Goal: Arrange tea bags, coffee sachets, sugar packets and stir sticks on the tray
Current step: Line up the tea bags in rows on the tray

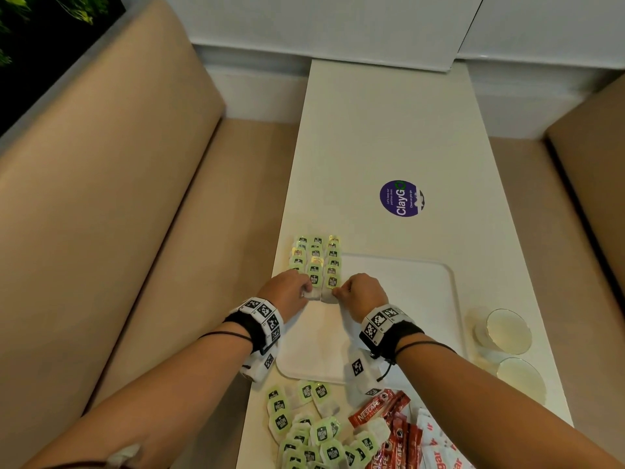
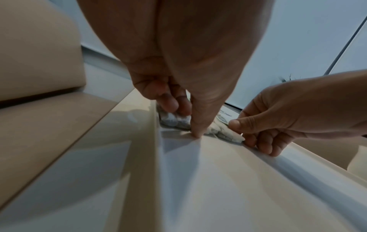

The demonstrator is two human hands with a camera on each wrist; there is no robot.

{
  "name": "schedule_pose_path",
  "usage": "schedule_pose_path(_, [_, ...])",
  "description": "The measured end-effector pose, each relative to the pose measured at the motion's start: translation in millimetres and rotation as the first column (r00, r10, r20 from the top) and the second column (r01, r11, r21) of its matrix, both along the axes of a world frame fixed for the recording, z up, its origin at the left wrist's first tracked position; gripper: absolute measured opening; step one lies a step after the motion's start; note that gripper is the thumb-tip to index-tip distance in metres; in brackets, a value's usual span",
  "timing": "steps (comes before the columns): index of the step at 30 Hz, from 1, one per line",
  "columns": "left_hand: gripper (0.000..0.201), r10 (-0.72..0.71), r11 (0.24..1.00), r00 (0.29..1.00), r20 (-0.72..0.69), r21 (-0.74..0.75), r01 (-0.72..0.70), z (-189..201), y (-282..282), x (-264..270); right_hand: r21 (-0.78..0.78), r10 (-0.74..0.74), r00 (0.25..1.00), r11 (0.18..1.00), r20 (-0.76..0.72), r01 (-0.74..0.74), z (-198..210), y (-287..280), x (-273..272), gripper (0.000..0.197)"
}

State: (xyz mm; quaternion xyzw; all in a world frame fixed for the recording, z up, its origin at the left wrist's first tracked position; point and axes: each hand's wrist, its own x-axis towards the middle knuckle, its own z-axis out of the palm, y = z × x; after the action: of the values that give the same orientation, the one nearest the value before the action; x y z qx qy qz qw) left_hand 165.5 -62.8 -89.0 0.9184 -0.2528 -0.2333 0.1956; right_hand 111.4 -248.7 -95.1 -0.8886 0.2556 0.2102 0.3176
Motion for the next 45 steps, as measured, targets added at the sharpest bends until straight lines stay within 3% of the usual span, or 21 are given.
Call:
schedule_pose_path(9, [0.013, 0.041, 0.995, 0.999, 0.0, -0.09, -0.041, 2, 4, -2, -0.022, 0.037, 0.997, 0.999, 0.063, -0.036, 8, -2, -4, 0.034])
schedule_pose_path(13, [0.015, 0.054, 0.987, 0.999, -0.003, -0.149, -0.054, 5, 16, -11, 0.027, 0.178, 0.976, 0.983, 0.126, -0.183, 17, -6, -21, 0.033])
schedule_pose_path(19, [0.021, 0.028, 0.988, 0.965, -0.259, -0.139, -0.066, 10, 35, -38, 0.092, 0.392, 0.907, 0.908, 0.155, -0.408, 32, -4, -59, 0.04])
schedule_pose_path(27, [0.029, -0.128, 0.992, 0.923, -0.362, -0.059, 0.114, 21, 52, -92, 0.086, 0.616, 0.786, 0.782, 0.047, -0.618, 35, 1, -120, 0.033])
schedule_pose_path(37, [0.035, -0.274, 0.945, 0.867, -0.415, 0.05, 0.322, 23, 48, -131, 0.038, 0.727, 0.655, 0.675, -0.206, -0.737, 33, 5, -168, 0.039])
schedule_pose_path(45, [0.018, -0.327, 0.919, 0.875, -0.356, 0.097, 0.383, 25, 46, -140, 0.061, 0.733, 0.643, 0.668, -0.22, -0.741, 38, 11, -181, 0.037])
